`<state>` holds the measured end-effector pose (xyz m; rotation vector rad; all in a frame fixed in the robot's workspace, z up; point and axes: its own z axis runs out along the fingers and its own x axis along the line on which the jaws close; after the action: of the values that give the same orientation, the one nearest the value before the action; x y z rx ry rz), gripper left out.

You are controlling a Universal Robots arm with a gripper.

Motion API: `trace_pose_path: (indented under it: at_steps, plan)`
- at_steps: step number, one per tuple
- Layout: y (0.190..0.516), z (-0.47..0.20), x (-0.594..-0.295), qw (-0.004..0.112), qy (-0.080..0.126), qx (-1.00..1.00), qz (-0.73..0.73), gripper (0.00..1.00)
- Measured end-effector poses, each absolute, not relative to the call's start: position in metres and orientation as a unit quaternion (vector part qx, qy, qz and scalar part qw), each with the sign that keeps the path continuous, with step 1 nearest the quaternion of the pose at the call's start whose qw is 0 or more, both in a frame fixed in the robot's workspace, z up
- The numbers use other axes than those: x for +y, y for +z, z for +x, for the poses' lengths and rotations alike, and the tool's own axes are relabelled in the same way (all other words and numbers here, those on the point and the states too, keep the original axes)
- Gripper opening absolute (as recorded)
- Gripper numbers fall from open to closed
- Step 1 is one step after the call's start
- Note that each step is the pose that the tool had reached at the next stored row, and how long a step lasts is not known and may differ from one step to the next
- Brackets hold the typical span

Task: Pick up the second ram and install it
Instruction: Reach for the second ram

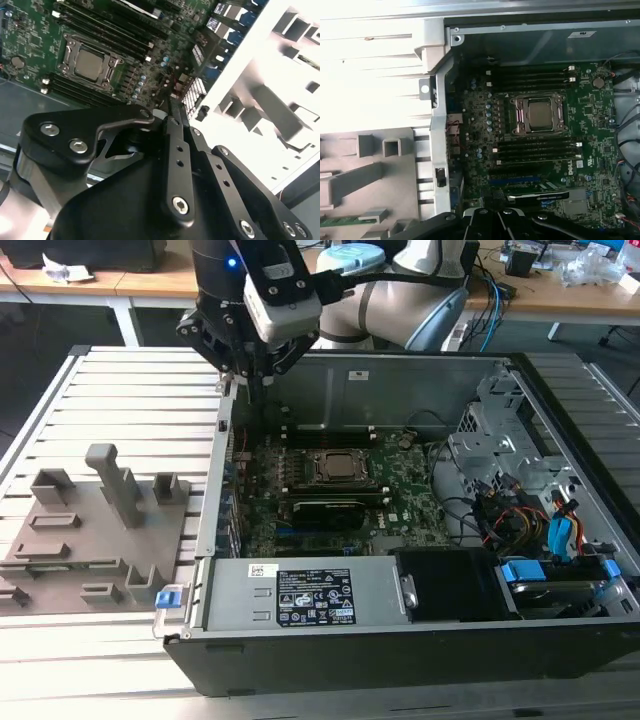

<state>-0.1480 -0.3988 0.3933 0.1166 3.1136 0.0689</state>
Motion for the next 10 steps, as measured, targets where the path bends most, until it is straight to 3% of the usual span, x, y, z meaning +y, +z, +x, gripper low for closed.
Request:
trace_pose_path:
  at_steps: [10]
  plan:
    - [0.393,-0.179,-0.399,0.012,0.022,0.999,0.037,0.11]
